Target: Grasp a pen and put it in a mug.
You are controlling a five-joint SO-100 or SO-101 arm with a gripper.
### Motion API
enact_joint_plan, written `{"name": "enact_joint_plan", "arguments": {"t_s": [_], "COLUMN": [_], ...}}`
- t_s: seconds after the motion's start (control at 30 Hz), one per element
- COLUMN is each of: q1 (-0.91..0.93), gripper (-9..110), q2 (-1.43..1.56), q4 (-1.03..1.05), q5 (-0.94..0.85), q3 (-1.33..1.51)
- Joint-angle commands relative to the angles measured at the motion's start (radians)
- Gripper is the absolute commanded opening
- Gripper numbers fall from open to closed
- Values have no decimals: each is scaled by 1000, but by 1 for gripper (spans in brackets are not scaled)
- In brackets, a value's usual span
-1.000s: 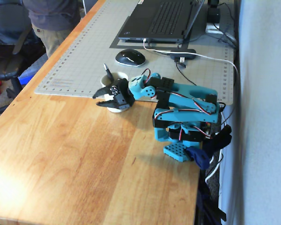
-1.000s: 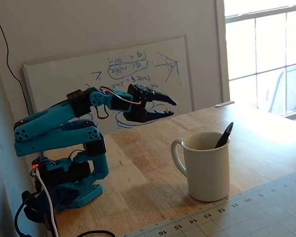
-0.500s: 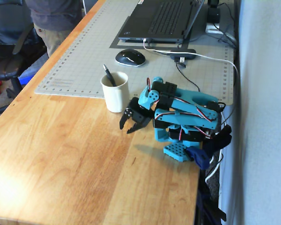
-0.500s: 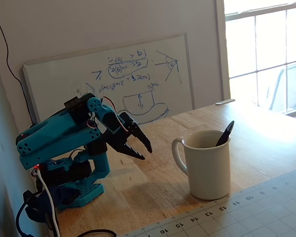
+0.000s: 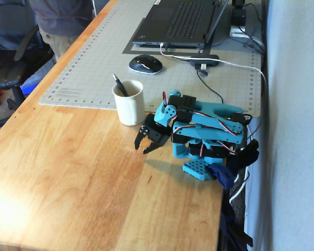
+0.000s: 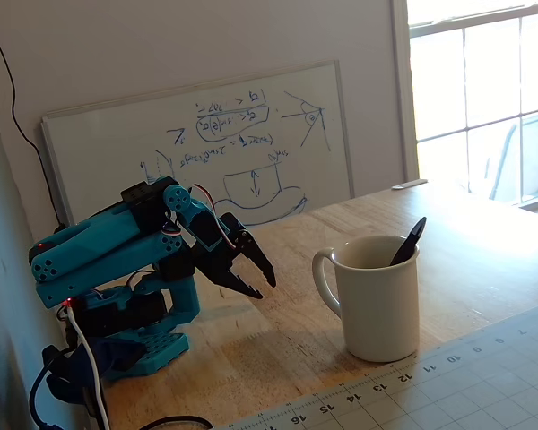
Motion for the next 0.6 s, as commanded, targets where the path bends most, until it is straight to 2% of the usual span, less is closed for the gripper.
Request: {"name": "enact_joint_plan", "arguments": {"t_s": [0.0,0.57], "q1": [0,-8], "gripper": [8,8], "q2": [20,21], "q4": [-6,-6], "q5": [6,6], "q3": [-14,-14]}}
